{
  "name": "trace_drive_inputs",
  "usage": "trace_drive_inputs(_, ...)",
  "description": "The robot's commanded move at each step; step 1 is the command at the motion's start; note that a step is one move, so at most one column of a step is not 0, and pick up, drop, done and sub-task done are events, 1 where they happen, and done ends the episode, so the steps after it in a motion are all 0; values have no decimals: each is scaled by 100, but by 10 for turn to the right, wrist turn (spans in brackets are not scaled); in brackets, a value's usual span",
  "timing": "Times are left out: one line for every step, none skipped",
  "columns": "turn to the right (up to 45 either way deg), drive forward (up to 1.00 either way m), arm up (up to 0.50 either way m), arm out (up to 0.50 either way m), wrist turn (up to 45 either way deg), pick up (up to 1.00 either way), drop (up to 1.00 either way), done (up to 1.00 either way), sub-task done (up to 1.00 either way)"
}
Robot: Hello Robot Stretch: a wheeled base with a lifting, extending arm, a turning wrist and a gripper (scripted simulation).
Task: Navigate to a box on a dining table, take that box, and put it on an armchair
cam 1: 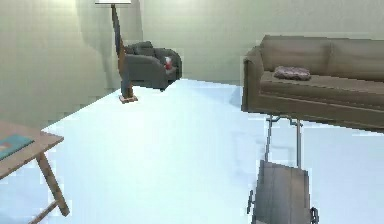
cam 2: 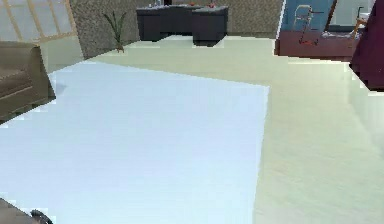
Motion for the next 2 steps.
trace_drive_inputs(-360,0,0,0,0,0,0,0,0)
trace_drive_inputs(0,80,0,0,0,0,0,0,0)
